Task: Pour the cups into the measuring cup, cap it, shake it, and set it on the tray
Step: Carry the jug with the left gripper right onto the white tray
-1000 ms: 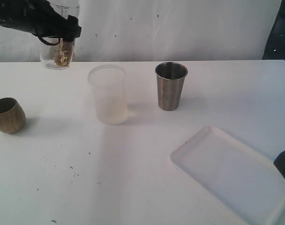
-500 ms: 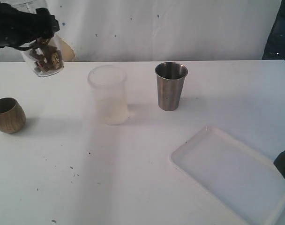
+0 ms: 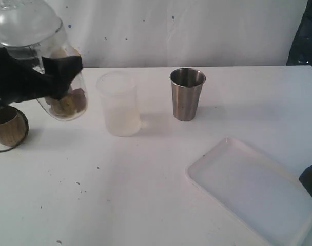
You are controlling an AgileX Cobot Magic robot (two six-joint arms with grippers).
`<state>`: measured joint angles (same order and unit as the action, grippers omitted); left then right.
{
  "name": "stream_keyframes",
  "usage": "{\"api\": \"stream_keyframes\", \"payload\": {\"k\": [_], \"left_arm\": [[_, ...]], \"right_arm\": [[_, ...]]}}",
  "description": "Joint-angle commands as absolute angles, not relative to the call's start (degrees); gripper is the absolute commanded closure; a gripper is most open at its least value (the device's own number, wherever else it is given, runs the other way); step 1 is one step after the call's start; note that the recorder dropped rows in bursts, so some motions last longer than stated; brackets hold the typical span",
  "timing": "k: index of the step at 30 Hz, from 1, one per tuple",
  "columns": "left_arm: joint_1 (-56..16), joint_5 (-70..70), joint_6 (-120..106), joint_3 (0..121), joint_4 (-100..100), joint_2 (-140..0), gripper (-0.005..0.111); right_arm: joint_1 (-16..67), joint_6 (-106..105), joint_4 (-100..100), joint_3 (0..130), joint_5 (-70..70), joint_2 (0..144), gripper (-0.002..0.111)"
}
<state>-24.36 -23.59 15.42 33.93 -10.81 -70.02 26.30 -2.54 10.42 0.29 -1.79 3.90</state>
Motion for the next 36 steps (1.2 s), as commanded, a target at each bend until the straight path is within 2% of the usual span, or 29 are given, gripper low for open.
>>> {"api": "stream_keyframes", "payload": {"k": [1,4,8,11,25,36], "left_arm": [[-28.2,-29.3,26.2,33.8,-32.5,-69.1,0.107],[-30.2,-39.4,38.0,33.8,-36.6,-70.6,0.107],[-31.7,-52.0,37.8,33.9,-36.2,-78.8,0.107],[-34.1,-59.0,37.1,38.8,-36.3,-88.9,0.107],[-43.3,-58.3,31.4,61.3,-37.7,-113.1,0.107],[-45.3,-53.2,28.4,73.3,-37.8,-125.1,0.107]], "right_arm": [[25.6,-2.6,10.5,0.0,-1.6,3.6,0.108],[25.6,-2.6,10.5,0.0,-1.5,3.6,0.108],[25.6,-2.6,10.5,0.0,-1.3,3.6,0.108],[25.6,-2.6,10.5,0.0,-1.3,3.6,0.108],[25.6,-2.6,10.6,0.0,-1.6,3.6,0.108],[25.6,-2.6,10.5,0.0,-1.8,3.6,0.108]]}}
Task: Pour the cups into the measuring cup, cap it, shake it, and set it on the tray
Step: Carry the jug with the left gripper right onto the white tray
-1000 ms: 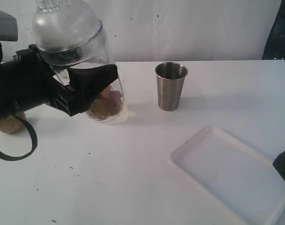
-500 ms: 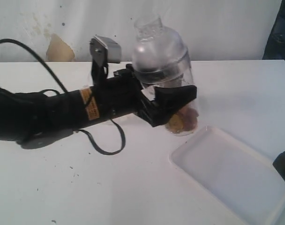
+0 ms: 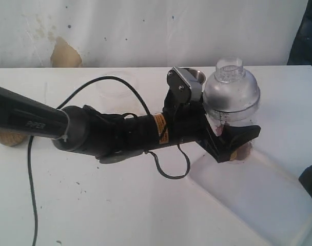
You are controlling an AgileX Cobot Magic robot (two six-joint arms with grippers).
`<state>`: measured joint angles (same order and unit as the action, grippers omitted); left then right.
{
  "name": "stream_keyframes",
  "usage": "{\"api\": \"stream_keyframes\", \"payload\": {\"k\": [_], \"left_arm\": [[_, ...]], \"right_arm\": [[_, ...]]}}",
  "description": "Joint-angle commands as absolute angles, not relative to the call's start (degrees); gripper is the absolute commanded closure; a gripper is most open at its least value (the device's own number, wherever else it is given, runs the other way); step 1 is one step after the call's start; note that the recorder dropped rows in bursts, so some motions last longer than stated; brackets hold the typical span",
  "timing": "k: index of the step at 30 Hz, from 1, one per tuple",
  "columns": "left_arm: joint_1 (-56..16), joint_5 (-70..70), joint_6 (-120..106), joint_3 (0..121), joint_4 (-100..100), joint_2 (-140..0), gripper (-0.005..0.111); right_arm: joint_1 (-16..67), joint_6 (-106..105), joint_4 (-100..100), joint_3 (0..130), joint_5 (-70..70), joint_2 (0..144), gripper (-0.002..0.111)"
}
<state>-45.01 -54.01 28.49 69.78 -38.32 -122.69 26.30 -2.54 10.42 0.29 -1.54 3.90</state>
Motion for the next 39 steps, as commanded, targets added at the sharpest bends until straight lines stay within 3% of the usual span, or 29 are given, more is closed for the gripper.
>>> {"api": "stream_keyframes", "payload": {"k": [1,16,19,30,35,39], "left_arm": [[-45.3,-53.0,28.7,74.0,-38.3,-125.9,0.107],[-49.3,-47.5,34.0,80.7,-48.3,-131.5,0.106],[-49.4,-47.2,34.0,80.8,-49.6,-131.9,0.094],[-49.3,-50.2,35.2,80.8,-51.5,-131.9,0.031],[-49.3,-47.5,38.8,80.8,-52.2,-131.6,0.014],[-49.3,-46.5,41.7,80.7,-57.4,-130.6,0.012]], "right_arm": [[25.6,-2.6,10.5,0.0,-1.8,3.6,0.108],[25.6,-1.9,10.5,0.0,-2.3,3.6,0.108],[25.6,-1.9,10.5,0.0,-2.3,3.6,0.108],[25.6,-1.9,10.5,0.0,-2.3,3.6,0.108],[25.6,-1.9,10.5,0.0,-2.3,3.6,0.108],[25.6,-1.9,10.5,0.0,-2.3,3.6,0.108]]}}
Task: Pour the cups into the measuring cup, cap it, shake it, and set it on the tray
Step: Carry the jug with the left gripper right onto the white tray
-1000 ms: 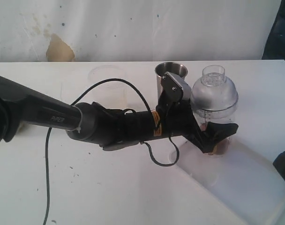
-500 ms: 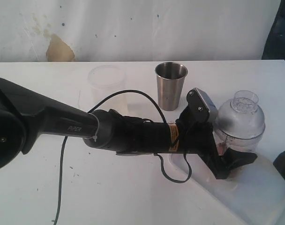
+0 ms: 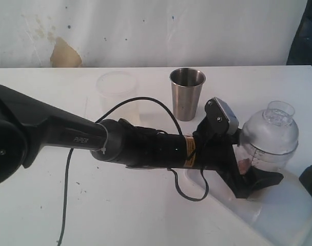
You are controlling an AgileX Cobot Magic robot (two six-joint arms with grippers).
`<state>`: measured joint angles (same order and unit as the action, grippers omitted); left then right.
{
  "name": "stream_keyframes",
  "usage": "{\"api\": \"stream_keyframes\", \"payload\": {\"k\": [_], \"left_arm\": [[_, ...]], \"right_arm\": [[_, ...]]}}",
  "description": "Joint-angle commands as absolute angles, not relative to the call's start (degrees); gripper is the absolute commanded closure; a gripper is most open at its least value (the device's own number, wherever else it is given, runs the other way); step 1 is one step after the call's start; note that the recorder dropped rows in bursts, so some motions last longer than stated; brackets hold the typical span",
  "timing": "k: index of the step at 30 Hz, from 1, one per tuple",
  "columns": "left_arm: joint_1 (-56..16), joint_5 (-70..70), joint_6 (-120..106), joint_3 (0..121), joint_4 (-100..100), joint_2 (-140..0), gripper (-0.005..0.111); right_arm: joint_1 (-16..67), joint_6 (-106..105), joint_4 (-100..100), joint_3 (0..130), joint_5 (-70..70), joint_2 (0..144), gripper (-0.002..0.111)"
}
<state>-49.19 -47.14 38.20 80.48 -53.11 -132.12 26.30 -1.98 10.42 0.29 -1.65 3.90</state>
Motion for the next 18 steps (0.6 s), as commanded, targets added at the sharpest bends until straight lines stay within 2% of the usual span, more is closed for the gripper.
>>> {"api": "stream_keyframes", "payload": {"k": [1,8,18], "left_arm": [[-49.3,-46.5,42.9,80.7,-58.6,-130.3,0.012],[-49.3,-36.1,53.6,80.7,-69.3,-127.2,0.012],[-49.2,-32.6,61.8,80.7,-75.6,-125.9,0.012]], "right_arm": [[25.6,-1.9,10.5,0.0,-2.3,3.6,0.108],[25.6,-1.9,10.5,0.0,-2.3,3.6,0.108],[25.6,-1.9,10.5,0.0,-2.3,3.6,0.108]]}}
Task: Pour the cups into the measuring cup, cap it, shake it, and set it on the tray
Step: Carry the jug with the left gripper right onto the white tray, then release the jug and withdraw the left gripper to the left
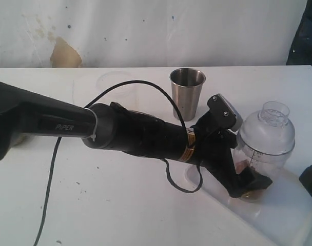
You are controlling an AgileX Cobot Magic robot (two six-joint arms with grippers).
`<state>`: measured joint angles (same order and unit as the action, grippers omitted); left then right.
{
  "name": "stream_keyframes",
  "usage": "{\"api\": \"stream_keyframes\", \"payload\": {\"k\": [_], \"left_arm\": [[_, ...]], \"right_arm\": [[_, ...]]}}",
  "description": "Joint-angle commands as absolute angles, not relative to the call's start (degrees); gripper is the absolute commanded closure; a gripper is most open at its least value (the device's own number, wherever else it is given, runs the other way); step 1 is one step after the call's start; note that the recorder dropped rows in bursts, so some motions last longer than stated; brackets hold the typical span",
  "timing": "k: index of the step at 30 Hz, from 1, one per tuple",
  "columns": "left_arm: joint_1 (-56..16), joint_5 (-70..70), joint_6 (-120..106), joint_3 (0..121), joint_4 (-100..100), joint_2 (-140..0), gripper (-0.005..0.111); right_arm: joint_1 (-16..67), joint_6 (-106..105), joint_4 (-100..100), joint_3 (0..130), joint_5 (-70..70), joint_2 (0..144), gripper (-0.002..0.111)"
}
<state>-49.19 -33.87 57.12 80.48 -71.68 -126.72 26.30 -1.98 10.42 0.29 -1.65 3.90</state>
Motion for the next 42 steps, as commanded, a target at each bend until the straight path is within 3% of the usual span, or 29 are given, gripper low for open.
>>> {"api": "stream_keyframes", "payload": {"k": [1,9,17,18,21,23,24,30,34,36,38,40,42], "left_arm": [[-49.1,-32.5,64.3,80.7,-77.7,-125.7,0.012],[-45.2,-34.3,86.5,79.9,-93.3,-122.6,0.013],[-42.0,-33.5,88.8,70.3,-93.5,-115.1,0.018],[-41.7,-32.6,88.9,68.8,-93.5,-113.7,0.023],[-39.3,-28.3,89.1,62.6,-94.3,-108.1,0.063],[-36.7,-28.2,89.1,59.5,-94.3,-105.5,0.099],[-35.4,-28.6,89.0,58.4,-94.3,-104.5,0.106],[-22.3,-25.9,94.6,49.3,-89.9,-97.0,0.107],[-16.1,-9.0,79.0,40.1,-66.8,-86.7,0.107],[-14.9,-12.4,57.2,36.5,-43.2,-80.7,0.107],[-15.1,-24.1,20.4,30.2,1.7,-74.5,0.107],[-16.2,-30.6,-1.2,24.9,21.8,-70.3,0.107],[-16.5,-32.0,-5.5,21.6,25.5,-65.9,0.107]], "right_arm": [[25.6,-1.9,10.5,0.0,-2.3,3.6,0.108],[25.6,-1.9,10.5,0.0,-2.3,3.6,0.108],[25.6,-1.9,10.5,0.0,-2.5,3.6,0.108],[25.6,-1.9,10.5,0.0,-2.5,3.6,0.108],[25.6,-1.9,10.5,0.0,-2.4,3.6,0.108],[25.6,-1.9,10.5,0.0,-2.3,3.6,0.108],[25.6,-1.9,10.5,0.0,-2.2,3.6,0.108],[25.6,-1.9,10.5,0.0,-1.7,3.6,0.108],[25.6,-1.9,10.5,0.0,-1.7,3.6,0.108],[25.6,-1.9,10.5,0.0,-1.7,3.6,0.108],[25.6,-1.7,10.5,0.0,-1.7,3.6,0.108],[25.6,-1.4,10.5,0.0,-1.5,3.6,0.108],[25.6,-1.4,10.5,0.0,-1.6,3.6,0.108]]}}
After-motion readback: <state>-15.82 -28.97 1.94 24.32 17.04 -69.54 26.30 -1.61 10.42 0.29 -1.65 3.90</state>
